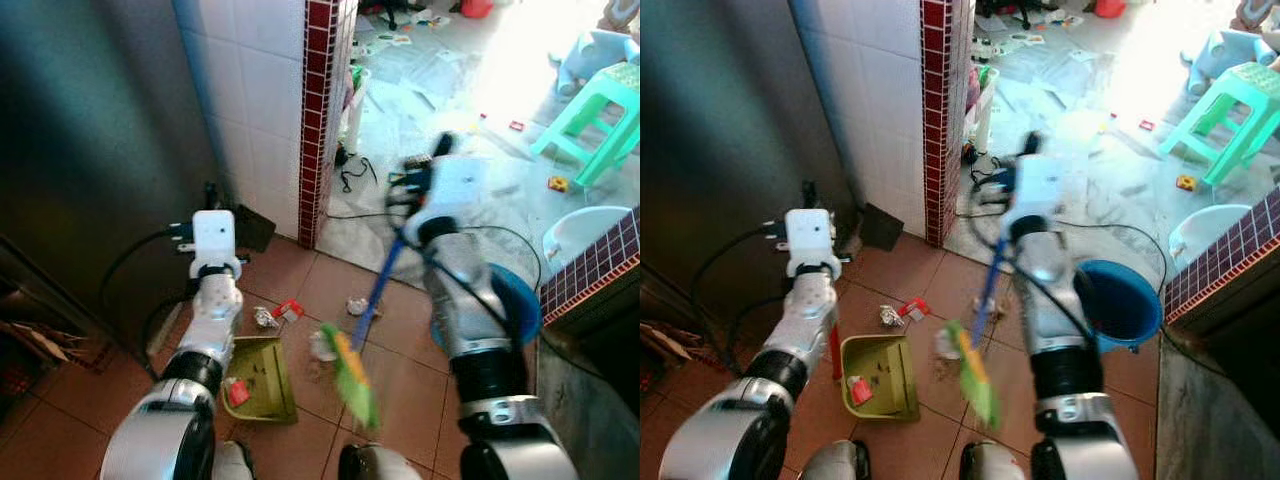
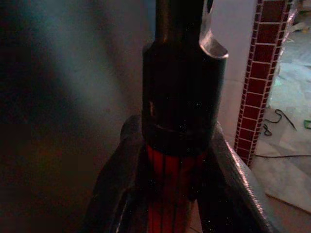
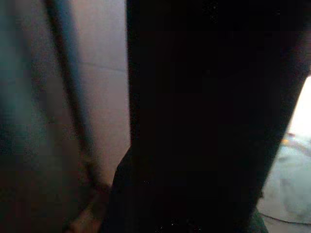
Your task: Sweep floor
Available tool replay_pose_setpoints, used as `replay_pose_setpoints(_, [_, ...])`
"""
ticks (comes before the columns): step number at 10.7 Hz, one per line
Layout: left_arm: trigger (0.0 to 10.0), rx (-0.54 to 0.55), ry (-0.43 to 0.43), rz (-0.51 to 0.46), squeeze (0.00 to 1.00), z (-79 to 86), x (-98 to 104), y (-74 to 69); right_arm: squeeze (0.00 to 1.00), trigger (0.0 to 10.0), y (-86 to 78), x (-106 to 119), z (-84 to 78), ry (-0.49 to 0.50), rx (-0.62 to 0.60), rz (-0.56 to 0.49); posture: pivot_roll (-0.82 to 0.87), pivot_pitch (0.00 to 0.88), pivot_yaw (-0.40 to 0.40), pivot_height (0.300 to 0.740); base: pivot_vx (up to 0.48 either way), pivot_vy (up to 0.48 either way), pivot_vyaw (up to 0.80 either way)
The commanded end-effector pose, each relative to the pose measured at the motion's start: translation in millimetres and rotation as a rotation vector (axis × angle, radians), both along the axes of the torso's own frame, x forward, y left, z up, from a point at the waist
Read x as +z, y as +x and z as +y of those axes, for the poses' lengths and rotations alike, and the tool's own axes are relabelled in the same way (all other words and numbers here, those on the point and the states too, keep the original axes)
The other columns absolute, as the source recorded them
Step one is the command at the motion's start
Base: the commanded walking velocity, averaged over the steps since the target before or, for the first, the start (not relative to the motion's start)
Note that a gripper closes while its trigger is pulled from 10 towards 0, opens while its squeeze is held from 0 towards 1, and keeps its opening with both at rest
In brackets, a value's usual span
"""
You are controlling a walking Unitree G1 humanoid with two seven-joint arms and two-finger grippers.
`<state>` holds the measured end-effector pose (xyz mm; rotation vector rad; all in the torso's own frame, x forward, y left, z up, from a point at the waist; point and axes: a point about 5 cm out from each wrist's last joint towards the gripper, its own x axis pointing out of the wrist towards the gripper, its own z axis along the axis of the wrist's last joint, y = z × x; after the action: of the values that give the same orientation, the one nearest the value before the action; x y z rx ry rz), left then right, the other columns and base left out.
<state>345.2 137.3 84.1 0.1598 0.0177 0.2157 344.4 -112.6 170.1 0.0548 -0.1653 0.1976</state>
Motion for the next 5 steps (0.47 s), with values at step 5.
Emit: replay_pose_setpoints(5, [10.0,-0.035,-0.002,0.082,0.0,-11.7,-18.8,-6.1,0.0,10.0,-9.7,34.3,37.2,0.175,0.389,0.052,-0.11,0.1,-0.079,0.74,0.0,0.0,0.0])
